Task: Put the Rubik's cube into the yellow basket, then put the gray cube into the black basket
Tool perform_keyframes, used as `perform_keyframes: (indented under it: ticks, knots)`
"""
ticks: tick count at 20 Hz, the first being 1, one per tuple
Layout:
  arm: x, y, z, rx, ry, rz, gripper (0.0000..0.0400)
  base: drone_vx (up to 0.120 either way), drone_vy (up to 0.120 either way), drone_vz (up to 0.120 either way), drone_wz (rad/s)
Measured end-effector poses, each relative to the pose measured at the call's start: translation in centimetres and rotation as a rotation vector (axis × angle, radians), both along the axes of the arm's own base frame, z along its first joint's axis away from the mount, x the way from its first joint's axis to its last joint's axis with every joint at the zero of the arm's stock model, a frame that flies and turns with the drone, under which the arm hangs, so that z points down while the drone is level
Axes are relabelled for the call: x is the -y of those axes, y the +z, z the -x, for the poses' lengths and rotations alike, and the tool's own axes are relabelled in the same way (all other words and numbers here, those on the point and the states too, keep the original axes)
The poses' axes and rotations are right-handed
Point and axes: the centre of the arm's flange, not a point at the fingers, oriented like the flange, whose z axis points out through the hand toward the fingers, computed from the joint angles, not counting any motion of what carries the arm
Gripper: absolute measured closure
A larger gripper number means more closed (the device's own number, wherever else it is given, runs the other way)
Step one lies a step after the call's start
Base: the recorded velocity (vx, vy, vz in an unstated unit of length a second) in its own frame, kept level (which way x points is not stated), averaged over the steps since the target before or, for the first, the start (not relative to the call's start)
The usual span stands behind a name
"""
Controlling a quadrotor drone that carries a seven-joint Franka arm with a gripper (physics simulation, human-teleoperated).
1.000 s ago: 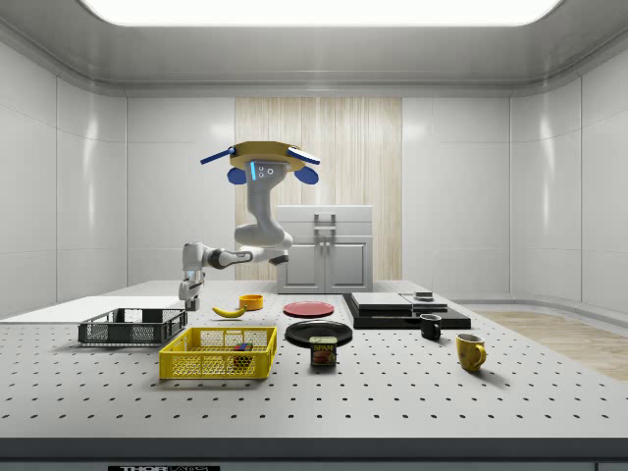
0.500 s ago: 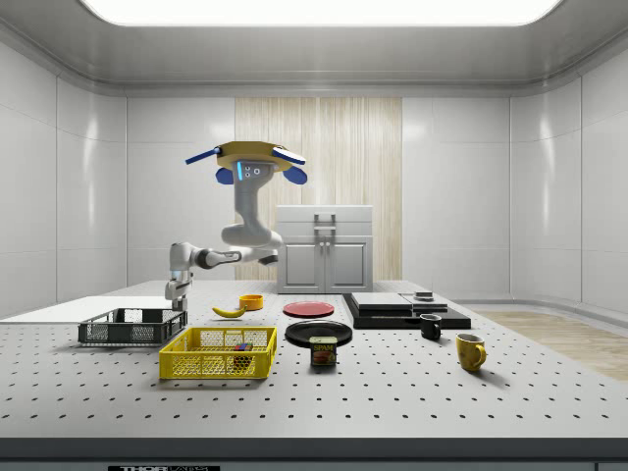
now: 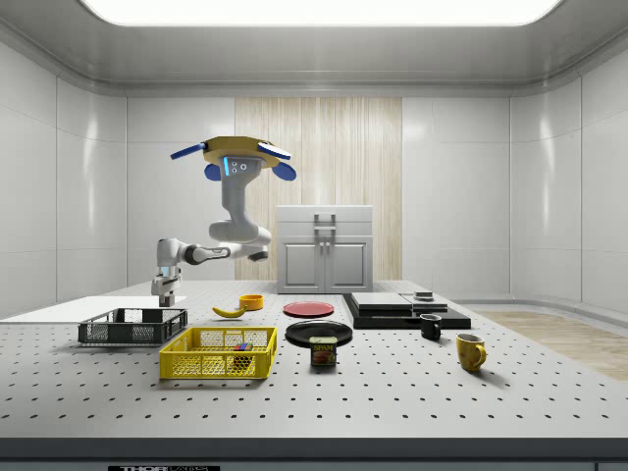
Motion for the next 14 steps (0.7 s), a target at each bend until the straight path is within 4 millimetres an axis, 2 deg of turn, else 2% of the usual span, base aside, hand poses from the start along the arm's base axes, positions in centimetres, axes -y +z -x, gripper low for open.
perform_keyframes:
  ticks: [7,10,14]
  knots:
    - [0.00,0.00,0.00,0.000,0.000,0.000,0.0150,0.120,0.000,0.000,0.000]
    - [0.00,0.00,0.00,0.000,0.000,0.000,0.0150,0.120,-0.067,0.000,0.000]
    - [0.00,0.00,0.00,0.000,0.000,0.000,0.0150,0.120,0.000,0.000,0.000]
